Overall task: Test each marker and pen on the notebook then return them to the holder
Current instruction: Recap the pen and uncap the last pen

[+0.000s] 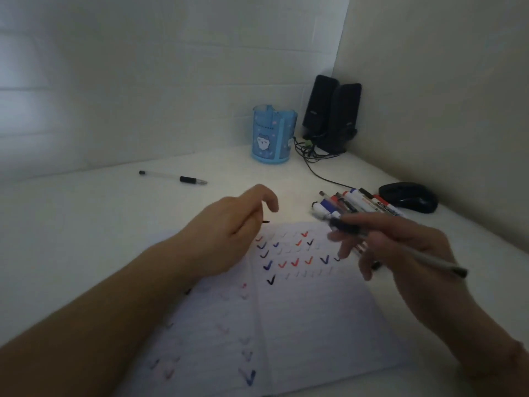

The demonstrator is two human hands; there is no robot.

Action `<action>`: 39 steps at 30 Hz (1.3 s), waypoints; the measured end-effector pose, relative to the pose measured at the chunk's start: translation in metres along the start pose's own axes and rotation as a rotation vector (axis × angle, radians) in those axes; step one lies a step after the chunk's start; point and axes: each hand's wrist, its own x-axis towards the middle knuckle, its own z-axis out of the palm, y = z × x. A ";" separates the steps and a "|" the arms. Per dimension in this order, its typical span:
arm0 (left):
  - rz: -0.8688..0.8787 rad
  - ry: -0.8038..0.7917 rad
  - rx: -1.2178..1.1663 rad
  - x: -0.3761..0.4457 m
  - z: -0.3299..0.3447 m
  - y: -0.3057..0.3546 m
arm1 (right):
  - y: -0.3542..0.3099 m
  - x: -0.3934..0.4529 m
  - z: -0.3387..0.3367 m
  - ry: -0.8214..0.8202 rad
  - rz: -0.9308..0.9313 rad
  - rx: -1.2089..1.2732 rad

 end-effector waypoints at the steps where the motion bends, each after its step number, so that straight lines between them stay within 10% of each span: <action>1: -0.021 0.008 0.037 0.000 0.002 -0.003 | 0.000 0.001 -0.002 0.008 0.044 0.029; 8: -0.043 -0.058 0.228 0.001 0.010 -0.006 | -0.021 0.016 0.031 -0.248 0.235 0.050; 13: -0.072 -0.078 0.223 0.001 0.014 -0.013 | 0.006 0.010 0.063 -0.048 0.207 -0.032; 32: -0.124 -0.020 0.083 0.004 0.017 -0.014 | 0.014 0.006 0.066 -0.113 0.087 -0.272; 39: -0.043 -0.026 -0.016 0.005 0.010 0.003 | 0.005 0.015 0.043 0.040 0.262 0.194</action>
